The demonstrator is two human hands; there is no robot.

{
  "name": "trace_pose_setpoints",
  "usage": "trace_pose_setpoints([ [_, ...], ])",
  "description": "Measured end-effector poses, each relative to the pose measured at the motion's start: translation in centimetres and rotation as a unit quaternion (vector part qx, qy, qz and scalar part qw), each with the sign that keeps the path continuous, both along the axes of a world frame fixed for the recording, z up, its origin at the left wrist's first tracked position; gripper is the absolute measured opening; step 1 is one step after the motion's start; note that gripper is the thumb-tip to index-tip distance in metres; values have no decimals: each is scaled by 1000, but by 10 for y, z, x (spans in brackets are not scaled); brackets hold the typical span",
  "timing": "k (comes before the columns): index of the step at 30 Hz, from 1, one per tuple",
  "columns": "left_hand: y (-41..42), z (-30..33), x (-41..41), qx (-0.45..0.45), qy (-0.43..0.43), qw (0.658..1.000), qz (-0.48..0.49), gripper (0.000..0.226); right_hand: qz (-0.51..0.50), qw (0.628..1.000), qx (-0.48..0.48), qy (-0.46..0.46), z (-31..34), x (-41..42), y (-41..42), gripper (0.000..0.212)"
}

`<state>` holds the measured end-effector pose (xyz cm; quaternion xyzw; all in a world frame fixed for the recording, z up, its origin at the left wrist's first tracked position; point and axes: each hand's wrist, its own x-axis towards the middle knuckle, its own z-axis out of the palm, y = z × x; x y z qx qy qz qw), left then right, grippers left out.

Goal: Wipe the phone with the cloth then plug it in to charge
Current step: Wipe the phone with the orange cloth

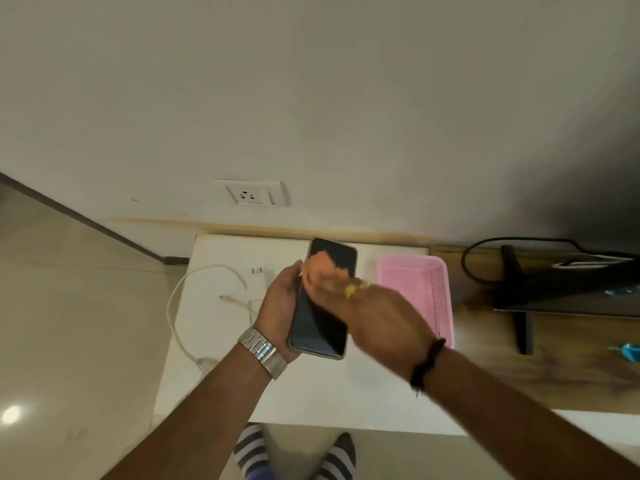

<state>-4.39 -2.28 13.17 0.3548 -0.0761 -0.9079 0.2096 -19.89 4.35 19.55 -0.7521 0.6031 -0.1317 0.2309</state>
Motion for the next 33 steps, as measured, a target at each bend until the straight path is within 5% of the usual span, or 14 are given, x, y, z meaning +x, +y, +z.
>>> trace_pose_setpoints([
  [2,3,-3,-5,-7,-5,1000,-21,61,-114,992,10,-56,1,-19,-29,29],
  [5,-3,-7,-5,1,-32,999,-13,65,-122,990,31,-66,-9,-7,-28,34],
  [7,-11,-10,1,4,-38,999,0,72,-38,996,32,-74,-12,23,5,32],
  [10,-15,-10,10,5,-21,1000,-2,81,104,994,30,3,-15,25,25,58],
  [15,-13,-12,6,-26,-6,999,-23,81,-54,995,0,81,-21,-23,-25,61],
  [25,-17,-32,-2,-9,-34,999,-1,71,-36,996,56,-58,-25,46,65,49],
  [28,-17,-45,-1,-13,-44,999,-6,72,-78,987,138,-9,-36,67,71,56],
  [31,-18,-56,4,-21,-67,997,-16,65,-139,953,221,-153,-35,74,80,55],
  [33,-17,-67,8,-39,-129,990,-34,56,-173,921,173,-303,-29,64,79,35],
])
